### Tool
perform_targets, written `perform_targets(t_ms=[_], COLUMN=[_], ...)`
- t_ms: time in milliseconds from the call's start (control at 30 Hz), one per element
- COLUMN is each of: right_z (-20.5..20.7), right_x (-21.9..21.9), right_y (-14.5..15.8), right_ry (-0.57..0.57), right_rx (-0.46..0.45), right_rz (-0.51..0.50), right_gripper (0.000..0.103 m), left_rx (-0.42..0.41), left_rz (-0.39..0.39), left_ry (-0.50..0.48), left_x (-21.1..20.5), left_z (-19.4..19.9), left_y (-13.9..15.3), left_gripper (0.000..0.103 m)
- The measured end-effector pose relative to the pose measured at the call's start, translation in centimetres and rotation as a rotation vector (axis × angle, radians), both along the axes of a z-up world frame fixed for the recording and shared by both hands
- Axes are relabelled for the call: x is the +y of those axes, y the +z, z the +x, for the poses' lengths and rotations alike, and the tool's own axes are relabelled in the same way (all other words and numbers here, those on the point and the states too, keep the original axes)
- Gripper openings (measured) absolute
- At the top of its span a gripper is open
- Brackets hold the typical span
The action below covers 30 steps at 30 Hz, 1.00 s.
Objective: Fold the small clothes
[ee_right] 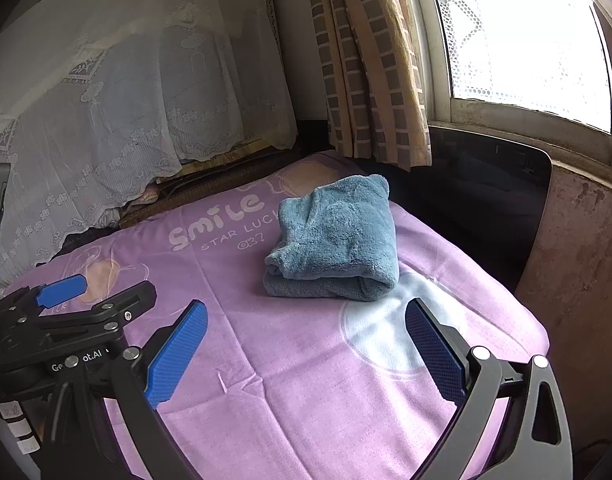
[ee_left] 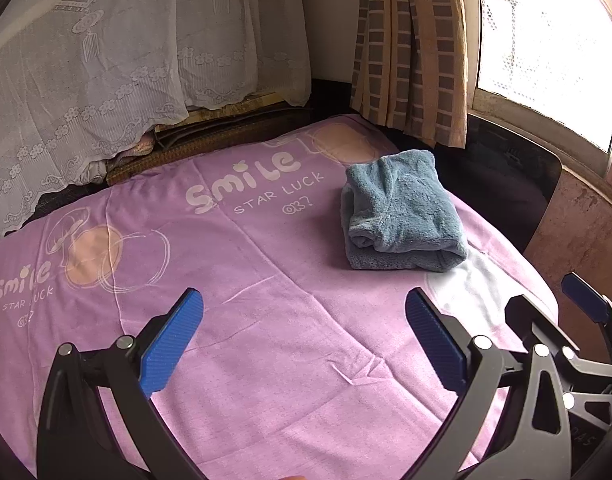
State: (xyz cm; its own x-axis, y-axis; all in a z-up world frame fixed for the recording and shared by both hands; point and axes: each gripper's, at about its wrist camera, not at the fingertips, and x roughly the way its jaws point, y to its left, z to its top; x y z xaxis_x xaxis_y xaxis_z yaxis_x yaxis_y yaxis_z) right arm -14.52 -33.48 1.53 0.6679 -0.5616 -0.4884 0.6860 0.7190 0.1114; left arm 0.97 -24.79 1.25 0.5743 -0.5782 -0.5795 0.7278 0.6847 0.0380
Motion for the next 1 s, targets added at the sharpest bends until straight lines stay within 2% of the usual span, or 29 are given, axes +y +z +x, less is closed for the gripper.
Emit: perform_targets(t_ms=[400,1000], right_z=[0.04,0.03], right_x=[0.35,0.60], right_y=[0.01,0.01], right_ry=[0.006,0.006], right_rx=[-0.001,-0.004], right_rz=[-0.015,-0.018], right_gripper=[0.100,0.100], left_rx=[-0.031,-0.035], left_rz=[0.010,0.006], left_ry=[0.024,0.024], left_x=[0.01,0.09], left_z=[-0.21,-0.16], left_y=[0.02,0.00], left_gripper=[0.099,0.099])
